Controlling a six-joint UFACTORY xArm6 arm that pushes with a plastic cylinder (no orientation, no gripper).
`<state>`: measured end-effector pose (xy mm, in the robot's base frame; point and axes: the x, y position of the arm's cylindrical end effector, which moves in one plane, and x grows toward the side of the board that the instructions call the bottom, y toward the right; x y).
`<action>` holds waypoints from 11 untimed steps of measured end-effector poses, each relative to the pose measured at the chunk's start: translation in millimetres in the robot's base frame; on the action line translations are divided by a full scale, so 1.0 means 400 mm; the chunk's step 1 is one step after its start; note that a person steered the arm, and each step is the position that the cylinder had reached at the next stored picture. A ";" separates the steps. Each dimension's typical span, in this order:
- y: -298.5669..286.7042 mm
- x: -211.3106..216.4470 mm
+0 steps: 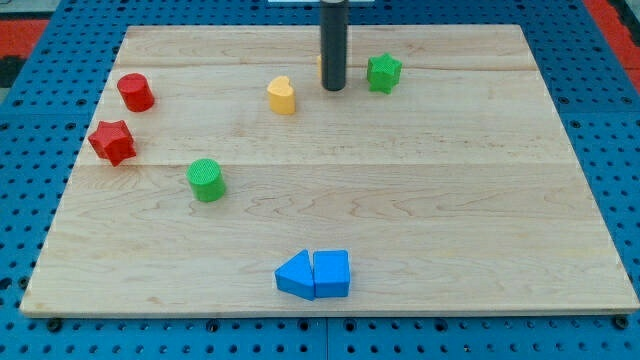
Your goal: Move the heart diagonal bottom left to the hexagon
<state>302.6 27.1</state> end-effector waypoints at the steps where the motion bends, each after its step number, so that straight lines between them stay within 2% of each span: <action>1: 0.024 -0.126; 2: 0.028 -0.063; 3: 0.024 0.157; 4: -0.129 0.233; 5: -0.143 0.083; 6: -0.144 -0.008; 7: -0.181 0.126; 8: -0.260 0.079; 9: -0.184 -0.048; 10: -0.174 -0.056; 11: -0.254 0.224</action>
